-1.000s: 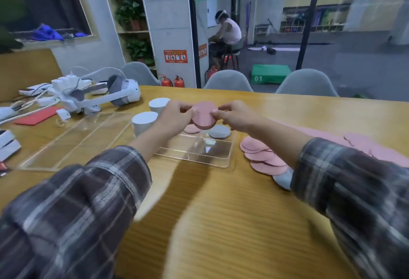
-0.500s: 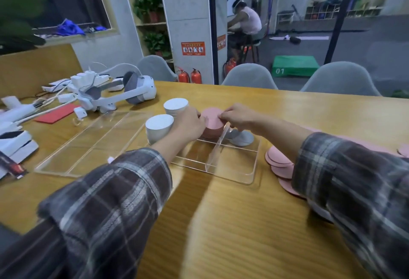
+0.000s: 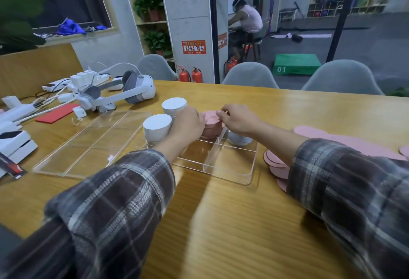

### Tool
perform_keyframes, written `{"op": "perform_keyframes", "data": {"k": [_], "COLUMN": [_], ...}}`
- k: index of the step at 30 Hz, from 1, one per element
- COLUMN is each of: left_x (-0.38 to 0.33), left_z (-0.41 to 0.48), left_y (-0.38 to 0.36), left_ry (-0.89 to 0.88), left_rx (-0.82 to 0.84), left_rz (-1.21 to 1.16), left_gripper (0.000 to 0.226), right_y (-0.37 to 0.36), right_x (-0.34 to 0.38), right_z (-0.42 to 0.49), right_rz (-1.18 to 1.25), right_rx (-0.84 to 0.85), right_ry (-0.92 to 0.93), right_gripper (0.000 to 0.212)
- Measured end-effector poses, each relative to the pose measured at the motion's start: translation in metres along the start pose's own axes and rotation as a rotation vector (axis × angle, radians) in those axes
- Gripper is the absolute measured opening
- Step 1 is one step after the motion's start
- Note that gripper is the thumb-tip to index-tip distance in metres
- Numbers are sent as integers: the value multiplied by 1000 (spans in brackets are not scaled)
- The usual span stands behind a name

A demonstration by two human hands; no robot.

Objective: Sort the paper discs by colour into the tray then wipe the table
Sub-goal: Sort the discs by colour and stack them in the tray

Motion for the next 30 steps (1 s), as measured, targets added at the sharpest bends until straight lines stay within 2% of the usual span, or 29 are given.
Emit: {"op": "perform_keyframes", "data": {"k": [4, 9, 13, 18, 22, 25, 30], "left_x": [-10, -40, -72, -116, -131, -133, -124], "left_z": [-13, -40, -69, -119, -147, -153, -165], "left_y": [8, 14, 5, -25, -63, -84, -104], "left_ry": [-60, -253, -466, -647, -658, -628, -605], "left_rx": [-36, -79, 1, 188, 241, 212, 223], "left_rz": [33, 2, -58, -78, -49, -135, -120], "left_gripper": [36, 30, 22, 24, 30, 25, 36], "right_y": [16, 40, 57, 76, 86, 93, 91], "right_x": [-1, -1, -16, -51, -76, -85, -88], "right_z": [-21, -65, -108, -172, -228, -268, -312], "right_rz": [30, 40, -7, -61, -150, -152, -156], "right_rx": [-77, -108, -110, -121, -142, -163, -162], "right_ry": [7, 32, 28, -19, -28, -26, 16], "right_gripper": [38, 34, 30, 26, 29, 37, 23]}}
Point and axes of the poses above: each hand's wrist, its own z-axis towards the middle knuckle, its own y-axis out of the back of the hand, x = y × z, the point moved 3 cm from there along z, towards the middle knuckle, and after that the axes turned 9 degrees about y, right-handed, at the moved point
